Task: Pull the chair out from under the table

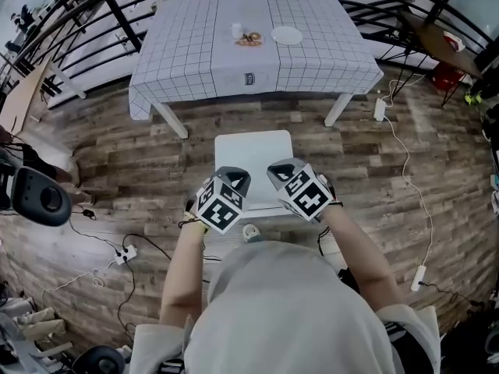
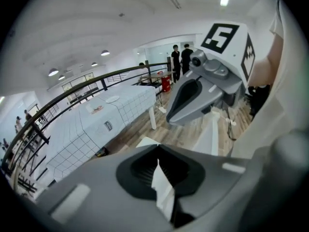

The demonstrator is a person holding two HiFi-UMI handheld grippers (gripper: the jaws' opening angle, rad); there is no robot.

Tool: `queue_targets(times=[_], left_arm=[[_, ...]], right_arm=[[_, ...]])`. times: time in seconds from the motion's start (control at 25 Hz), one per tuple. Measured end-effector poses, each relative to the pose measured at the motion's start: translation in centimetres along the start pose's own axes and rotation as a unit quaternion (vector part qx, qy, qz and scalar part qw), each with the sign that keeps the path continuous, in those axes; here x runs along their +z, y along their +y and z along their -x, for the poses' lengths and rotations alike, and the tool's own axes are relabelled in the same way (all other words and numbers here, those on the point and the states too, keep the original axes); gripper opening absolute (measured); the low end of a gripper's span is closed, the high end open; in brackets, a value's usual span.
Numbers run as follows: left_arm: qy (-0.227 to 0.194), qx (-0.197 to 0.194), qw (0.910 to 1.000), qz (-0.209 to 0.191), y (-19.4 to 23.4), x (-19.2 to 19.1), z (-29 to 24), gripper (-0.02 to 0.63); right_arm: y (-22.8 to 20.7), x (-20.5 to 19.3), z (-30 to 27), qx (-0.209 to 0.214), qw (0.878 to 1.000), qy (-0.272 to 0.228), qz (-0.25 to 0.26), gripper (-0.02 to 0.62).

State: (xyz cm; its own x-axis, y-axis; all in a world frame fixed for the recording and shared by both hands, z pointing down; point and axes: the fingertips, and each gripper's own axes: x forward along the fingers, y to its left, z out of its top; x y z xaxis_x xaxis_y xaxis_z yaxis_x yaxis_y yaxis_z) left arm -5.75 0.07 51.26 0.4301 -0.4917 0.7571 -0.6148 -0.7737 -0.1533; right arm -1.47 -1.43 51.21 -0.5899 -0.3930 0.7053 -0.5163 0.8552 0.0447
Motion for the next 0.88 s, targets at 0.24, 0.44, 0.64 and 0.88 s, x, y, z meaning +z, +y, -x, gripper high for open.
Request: queue_targets(times=[0.24, 0.44, 0.64, 0.88], left_arm=[[-0.078, 0.075, 0.9901, 0.089, 3.1, 2.4, 0.9, 0.011], [-0.15, 0.113, 0.9677, 0.168, 4.9, 3.9, 1.9, 0.011], [-0.191, 0.124, 0.9493, 0.217, 5.5, 3.9, 2.5, 0.011], [-0.227, 0.142, 0.9296, 0.253, 6.0, 3.6, 3.7, 0.011]], right_arm=[[-2.3, 2.3, 1.4, -0.031, 0.985, -0.1, -0.138, -0.002], [-3.8, 3.3, 2.4, -0.044, 0.958, -0.164, -0.231, -0.002], [-3.9, 4.1, 3.2, -0.056, 0.941, -0.209, -0.26, -0.002], [-3.5, 5.1, 4.1, -0.068, 0.923, -0.258, -0.277, -0.002]])
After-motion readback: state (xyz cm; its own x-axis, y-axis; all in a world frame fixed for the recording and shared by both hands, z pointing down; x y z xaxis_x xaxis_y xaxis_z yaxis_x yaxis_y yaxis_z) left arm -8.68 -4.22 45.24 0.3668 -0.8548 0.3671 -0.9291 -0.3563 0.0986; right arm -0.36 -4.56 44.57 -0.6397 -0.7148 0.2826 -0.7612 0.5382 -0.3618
